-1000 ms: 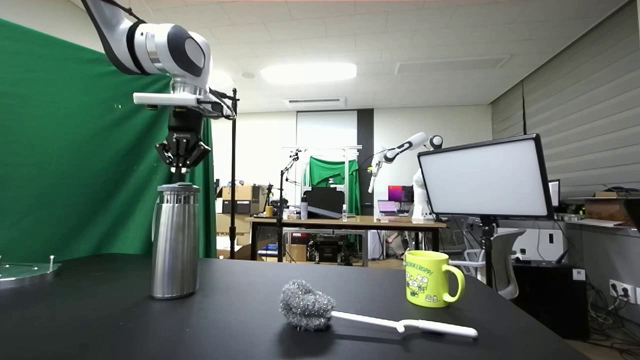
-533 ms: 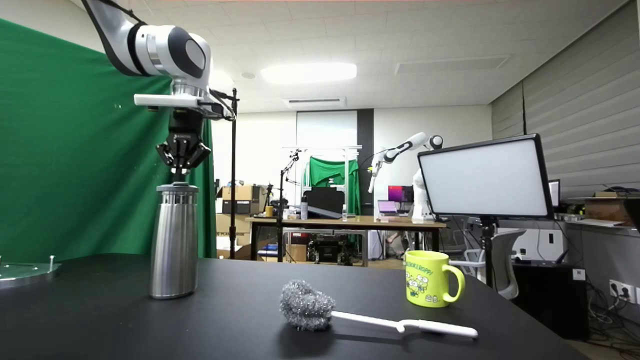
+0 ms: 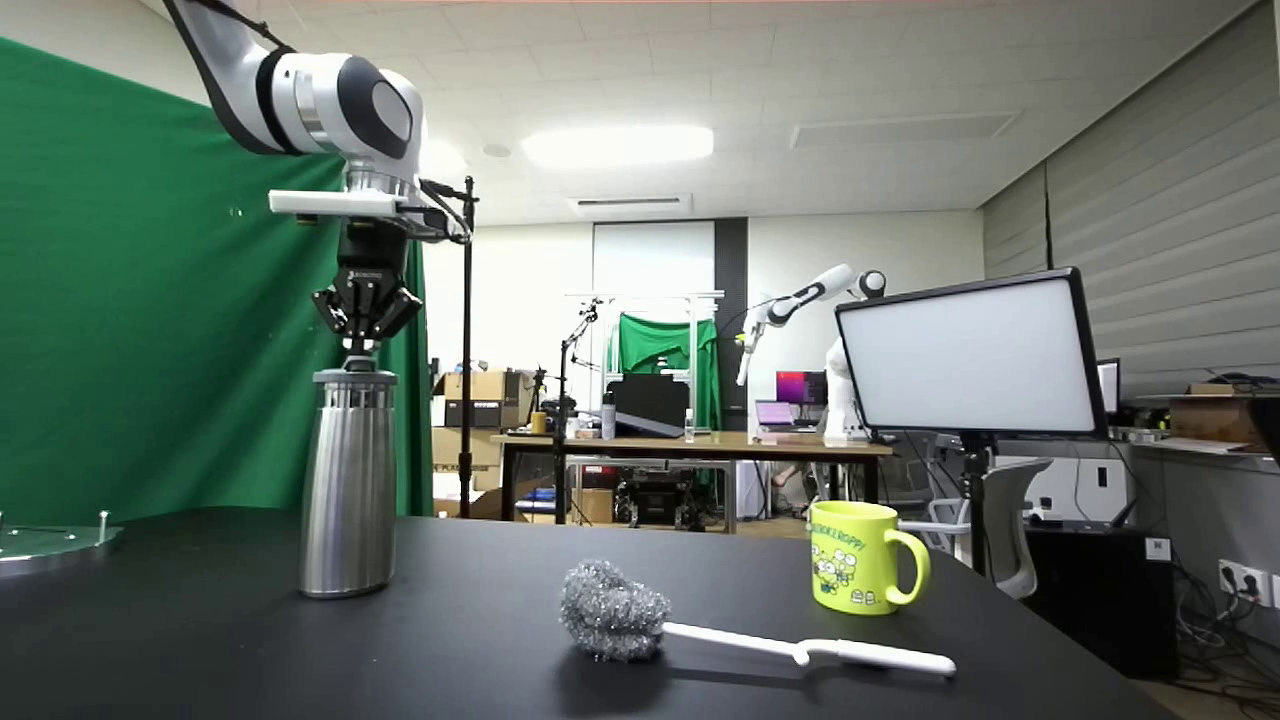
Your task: Press down on the lid of the silver flask
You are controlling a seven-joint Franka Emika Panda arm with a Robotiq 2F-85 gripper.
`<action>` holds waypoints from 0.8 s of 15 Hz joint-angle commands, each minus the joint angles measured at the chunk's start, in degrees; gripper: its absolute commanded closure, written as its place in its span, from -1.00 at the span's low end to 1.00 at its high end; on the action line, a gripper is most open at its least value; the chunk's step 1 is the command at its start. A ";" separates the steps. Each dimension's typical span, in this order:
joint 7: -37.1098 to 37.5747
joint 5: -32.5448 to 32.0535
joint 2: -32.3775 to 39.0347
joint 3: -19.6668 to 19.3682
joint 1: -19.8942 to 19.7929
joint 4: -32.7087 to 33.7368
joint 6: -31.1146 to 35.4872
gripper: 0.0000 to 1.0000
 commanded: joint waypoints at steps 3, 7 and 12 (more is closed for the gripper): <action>0.92 -0.41 2.40 -0.41 0.00 1.43 -1.28 1.00; 0.45 0.33 0.89 -0.40 -0.24 3.48 -5.02 1.00; 0.23 0.57 -1.35 -0.45 -0.36 5.73 -8.00 1.00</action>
